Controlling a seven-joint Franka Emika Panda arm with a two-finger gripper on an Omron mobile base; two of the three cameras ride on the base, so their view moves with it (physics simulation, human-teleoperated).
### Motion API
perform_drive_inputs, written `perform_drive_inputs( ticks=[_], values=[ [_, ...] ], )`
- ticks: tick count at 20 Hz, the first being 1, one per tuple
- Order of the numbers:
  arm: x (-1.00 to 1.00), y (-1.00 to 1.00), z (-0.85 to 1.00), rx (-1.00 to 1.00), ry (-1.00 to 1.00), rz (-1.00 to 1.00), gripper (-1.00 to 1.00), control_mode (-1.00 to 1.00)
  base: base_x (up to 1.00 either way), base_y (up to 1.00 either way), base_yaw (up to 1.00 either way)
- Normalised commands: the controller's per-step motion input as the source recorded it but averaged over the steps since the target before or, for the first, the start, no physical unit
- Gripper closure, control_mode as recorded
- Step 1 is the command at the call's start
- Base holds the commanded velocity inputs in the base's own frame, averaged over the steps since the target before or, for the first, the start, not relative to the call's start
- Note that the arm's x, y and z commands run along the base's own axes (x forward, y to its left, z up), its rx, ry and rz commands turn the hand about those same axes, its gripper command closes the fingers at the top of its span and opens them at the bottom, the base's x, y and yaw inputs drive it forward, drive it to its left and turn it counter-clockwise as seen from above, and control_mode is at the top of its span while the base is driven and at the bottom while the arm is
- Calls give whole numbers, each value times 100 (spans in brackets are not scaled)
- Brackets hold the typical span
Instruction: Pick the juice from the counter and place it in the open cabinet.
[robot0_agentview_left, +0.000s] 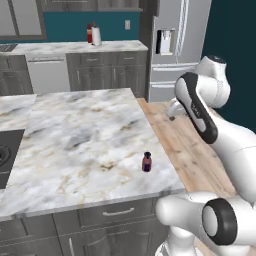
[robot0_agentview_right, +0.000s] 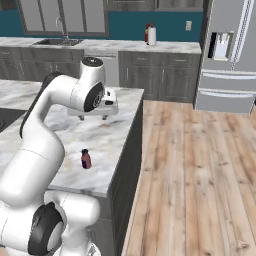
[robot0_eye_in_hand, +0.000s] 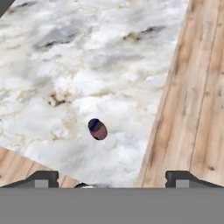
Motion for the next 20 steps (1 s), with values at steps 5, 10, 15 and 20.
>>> perform_drive_inputs(
  ticks=[5, 10, 15, 20],
  values=[
    [0, -7, -21, 11, -15, 59, -100, -100, 0, 0, 0],
    [-8, -26, -28, 17, -14, 62, -100, -100, 0, 0, 0],
    [0, -30, -49, 15, -17, 51, -100, -100, 0, 0, 0],
    [24, -24, -56, 7, -19, 31, -100, -100, 0, 0, 0]
  ],
)
